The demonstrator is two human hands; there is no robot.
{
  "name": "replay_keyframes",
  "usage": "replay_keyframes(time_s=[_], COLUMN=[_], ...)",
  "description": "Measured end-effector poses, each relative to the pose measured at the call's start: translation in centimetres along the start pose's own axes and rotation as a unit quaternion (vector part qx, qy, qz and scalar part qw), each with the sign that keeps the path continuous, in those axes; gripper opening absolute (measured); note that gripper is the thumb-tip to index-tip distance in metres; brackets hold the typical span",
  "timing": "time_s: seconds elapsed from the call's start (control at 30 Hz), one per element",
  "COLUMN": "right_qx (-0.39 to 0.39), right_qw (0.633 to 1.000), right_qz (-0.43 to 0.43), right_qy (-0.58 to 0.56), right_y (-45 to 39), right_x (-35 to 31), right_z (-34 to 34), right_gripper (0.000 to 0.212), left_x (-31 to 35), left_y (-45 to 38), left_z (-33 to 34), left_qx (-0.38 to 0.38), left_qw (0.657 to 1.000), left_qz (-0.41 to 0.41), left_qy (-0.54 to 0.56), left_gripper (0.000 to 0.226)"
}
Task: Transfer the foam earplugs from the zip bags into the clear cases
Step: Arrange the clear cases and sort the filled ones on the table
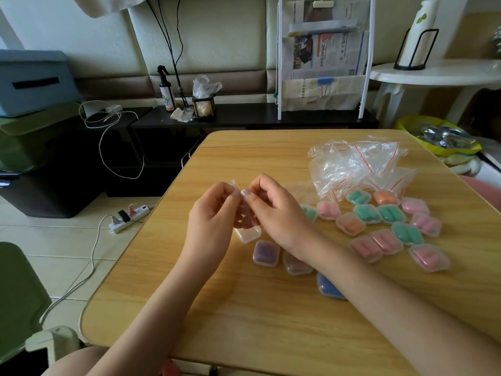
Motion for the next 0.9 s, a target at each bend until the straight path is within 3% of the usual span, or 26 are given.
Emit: replay_keyframes(time_s=[0.3,0.57,0.9], right_qx=[-0.064,-0.064,0.071], right_qw=[0.985,0.927,0.883], right_qz=[-0.066,-0.121,-0.212], right_qy=[0.149,0.349,0.412], right_y=[0.5,0.4,0.3], right_x=[-1.7,-2.4,-3.7], right_z=[0.9,1.0,0.0], right_gripper=[0.029,0.023,0.021], left_x=[0.3,0.4,0.7], left_y=[0.6,0.7,0.9], left_z=[0.4,0.4,-0.1], left_qx=[0.051,0.101,0.139], left_qw=[0.986,0.963,0.947], left_qz=[0.098,0.133,0.159], left_qy=[-0.122,-0.213,-0.241], left_gripper=[0.029,0.031,0.031])
Point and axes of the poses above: each hand's wrist, its own y-axis away from the middle knuckle, its own z-axis out of the palm, x = y × z, the point moved 6 cm from there along -y, towards the middle knuckle, and after that the axes turned 12 degrees about -z, right-handed, at the moved point
